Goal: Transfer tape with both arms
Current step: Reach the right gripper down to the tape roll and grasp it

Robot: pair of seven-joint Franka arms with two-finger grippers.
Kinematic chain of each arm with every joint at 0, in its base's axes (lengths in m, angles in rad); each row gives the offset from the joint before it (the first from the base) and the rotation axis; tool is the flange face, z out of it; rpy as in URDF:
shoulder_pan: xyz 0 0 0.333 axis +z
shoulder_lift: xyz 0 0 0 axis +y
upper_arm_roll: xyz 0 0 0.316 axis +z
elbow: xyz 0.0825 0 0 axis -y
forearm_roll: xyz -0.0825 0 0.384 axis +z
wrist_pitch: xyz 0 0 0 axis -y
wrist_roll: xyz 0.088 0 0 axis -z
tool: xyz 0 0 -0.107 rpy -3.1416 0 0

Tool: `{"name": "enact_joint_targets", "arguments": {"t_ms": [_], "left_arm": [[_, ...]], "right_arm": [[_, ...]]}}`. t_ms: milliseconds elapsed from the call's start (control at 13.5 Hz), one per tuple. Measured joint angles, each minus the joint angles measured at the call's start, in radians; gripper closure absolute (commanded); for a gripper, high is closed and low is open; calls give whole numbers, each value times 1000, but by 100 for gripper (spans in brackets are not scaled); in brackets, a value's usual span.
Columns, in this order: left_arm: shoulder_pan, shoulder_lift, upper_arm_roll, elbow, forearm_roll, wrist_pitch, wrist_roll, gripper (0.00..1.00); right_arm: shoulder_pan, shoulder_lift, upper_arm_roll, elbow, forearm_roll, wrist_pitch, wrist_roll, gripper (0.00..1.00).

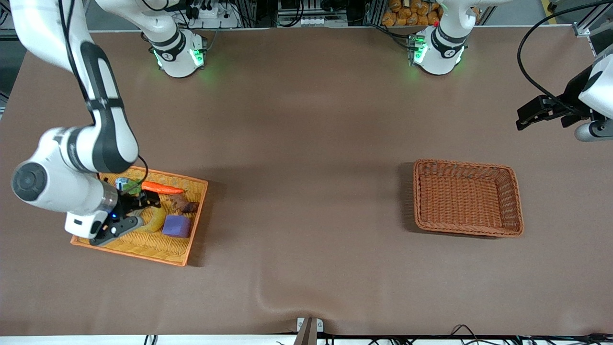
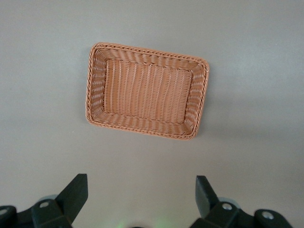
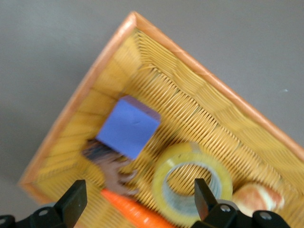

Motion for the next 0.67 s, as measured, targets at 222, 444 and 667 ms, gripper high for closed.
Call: {"name": "enact_joint_targets", "arguments": {"t_ms": [222,444,667], "left_arm": [[0,0,0,0,0,-1,0,0],[0,0,0,0,0,-2,0,0],[0,0,-1,0,0,-3,0,0]], "right_arm": [[-12,60,0,-27,1,74,-35,0],[-18,79,-3,-58,1,77,-37,0],[-34,101,-5,-81,1,81,-40,41]]}}
